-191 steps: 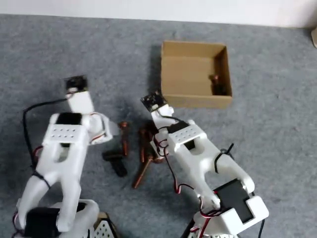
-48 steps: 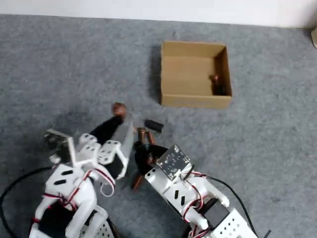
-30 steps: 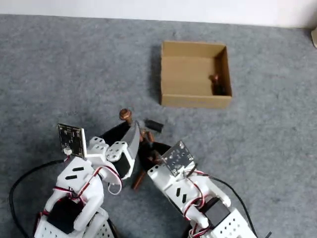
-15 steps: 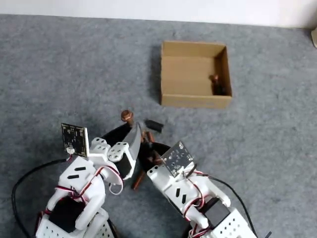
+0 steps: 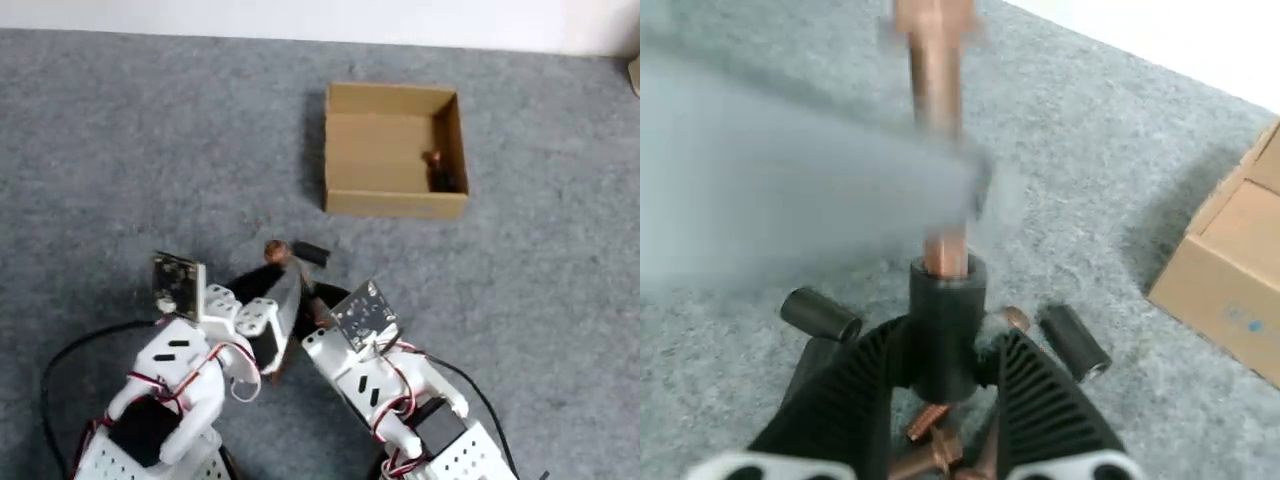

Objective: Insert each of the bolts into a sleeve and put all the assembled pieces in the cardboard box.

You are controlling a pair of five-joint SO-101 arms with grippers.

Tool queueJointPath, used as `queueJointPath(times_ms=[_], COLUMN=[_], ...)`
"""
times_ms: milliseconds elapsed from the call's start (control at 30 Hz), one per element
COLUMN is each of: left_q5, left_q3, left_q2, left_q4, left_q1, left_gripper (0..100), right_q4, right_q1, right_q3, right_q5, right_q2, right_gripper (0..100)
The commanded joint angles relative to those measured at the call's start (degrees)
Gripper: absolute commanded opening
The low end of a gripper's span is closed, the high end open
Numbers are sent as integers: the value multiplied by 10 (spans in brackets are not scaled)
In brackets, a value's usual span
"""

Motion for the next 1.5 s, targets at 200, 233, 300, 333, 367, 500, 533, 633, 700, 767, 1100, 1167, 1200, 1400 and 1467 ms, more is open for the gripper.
queueJointPath(times_ms=[200,233,300,333,367,500,533,633,700,767,1100,1167,1200,1400,1467], left_q5=[-17,-25,-40,-40,-32,-8,-9,-9,-10,-10,12,24,26,27,27], left_q3=[6,6,7,9,9,-1,-7,-16,-16,-17,-55,-57,-58,-57,-56], left_q2=[-4,-4,-4,-4,-4,-5,-5,-5,-5,-6,-7,-7,-7,-7,-7], left_q4=[-30,-31,-31,-30,-28,-12,-8,-2,-2,-3,-3,-3,-3,-5,-5], left_q1=[20,12,7,10,13,19,18,15,15,7,-87,-92,-98,-146,-156], left_gripper=[21,50,164,241,315,421,406,349,327,327,323,324,324,323,323], right_q4=[-15,-15,-15,-15,-15,-16,-17,-17,-18,-18,-18,-18,-18,-18,-18], right_q1=[17,17,18,18,18,18,18,18,18,18,21,21,21,21,22], right_q3=[-36,-36,-36,-36,-34,-32,-32,-32,-31,-30,-29,-29,-29,-19,-18], right_q5=[-4,-4,-4,-4,-3,-3,-3,-3,-3,-3,-3,-3,-3,-2,-2], right_q2=[-10,-10,-10,-10,-10,-10,-10,-9,-9,-9,-9,-9,-9,-9,-9], right_gripper=[5,5,5,5,5,5,5,5,5,5,5,5,5,5,5])
